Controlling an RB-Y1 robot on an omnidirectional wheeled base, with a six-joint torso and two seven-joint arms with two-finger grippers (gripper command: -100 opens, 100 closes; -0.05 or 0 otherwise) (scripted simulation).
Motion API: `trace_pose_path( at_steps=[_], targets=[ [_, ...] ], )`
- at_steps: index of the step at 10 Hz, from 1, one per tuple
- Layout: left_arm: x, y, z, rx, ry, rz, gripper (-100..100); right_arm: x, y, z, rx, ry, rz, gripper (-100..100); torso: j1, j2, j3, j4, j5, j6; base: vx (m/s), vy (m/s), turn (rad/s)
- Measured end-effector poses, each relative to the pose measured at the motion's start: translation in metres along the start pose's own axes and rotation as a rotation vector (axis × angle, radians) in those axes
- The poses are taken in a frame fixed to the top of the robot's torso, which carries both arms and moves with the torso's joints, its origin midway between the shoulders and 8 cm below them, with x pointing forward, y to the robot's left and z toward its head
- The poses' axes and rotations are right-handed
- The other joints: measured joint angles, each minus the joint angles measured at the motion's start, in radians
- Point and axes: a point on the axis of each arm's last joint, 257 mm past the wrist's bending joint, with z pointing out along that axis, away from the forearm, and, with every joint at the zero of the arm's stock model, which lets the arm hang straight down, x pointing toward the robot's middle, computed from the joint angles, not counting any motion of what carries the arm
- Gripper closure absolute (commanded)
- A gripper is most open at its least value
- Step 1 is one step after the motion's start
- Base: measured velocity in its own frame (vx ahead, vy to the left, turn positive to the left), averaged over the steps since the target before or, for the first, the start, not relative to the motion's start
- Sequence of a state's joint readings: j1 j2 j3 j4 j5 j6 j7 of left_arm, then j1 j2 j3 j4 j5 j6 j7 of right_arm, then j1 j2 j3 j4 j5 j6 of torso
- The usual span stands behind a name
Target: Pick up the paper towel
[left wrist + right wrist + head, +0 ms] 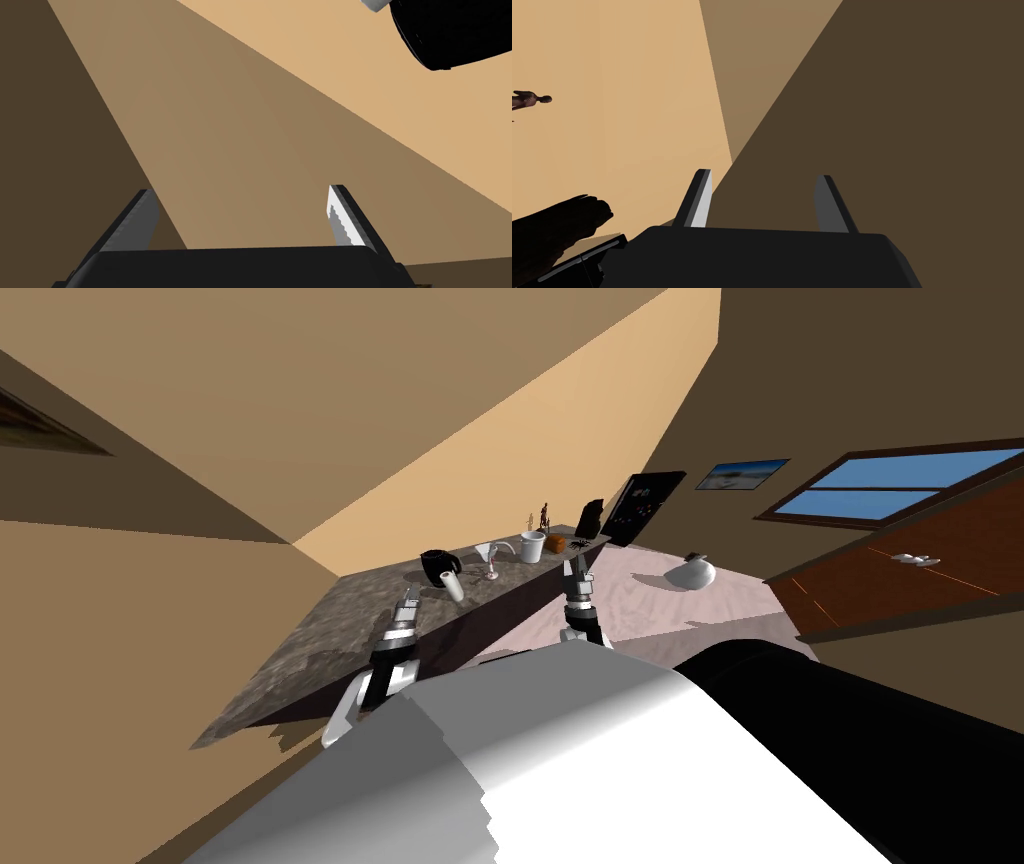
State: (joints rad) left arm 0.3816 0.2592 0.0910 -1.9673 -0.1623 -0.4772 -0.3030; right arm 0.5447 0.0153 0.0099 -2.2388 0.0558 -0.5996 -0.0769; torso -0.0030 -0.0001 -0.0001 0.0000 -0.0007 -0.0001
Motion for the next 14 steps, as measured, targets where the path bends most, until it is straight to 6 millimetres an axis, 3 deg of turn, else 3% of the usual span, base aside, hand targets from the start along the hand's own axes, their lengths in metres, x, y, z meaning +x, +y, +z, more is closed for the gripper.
trace_pose_path(
  at_steps=[6,14],
  targets=[
    [0.042,0.059,-0.021,-0.085,0.173,0.222,-100,0.000,0.000,0.000,0.000,0.000,0.000,0,0.001,-0.002,-0.001,0.000,0.000,0.000,0.032,-0.047,-0.052],
    [0.069,0.128,-0.061,-0.161,0.367,0.456,-100,0.000,0.000,0.000,0.000,0.000,0.000,0,0.002,-0.005,-0.003,-0.001,0.000,0.000,0.068,-0.028,-0.037]
  ],
)
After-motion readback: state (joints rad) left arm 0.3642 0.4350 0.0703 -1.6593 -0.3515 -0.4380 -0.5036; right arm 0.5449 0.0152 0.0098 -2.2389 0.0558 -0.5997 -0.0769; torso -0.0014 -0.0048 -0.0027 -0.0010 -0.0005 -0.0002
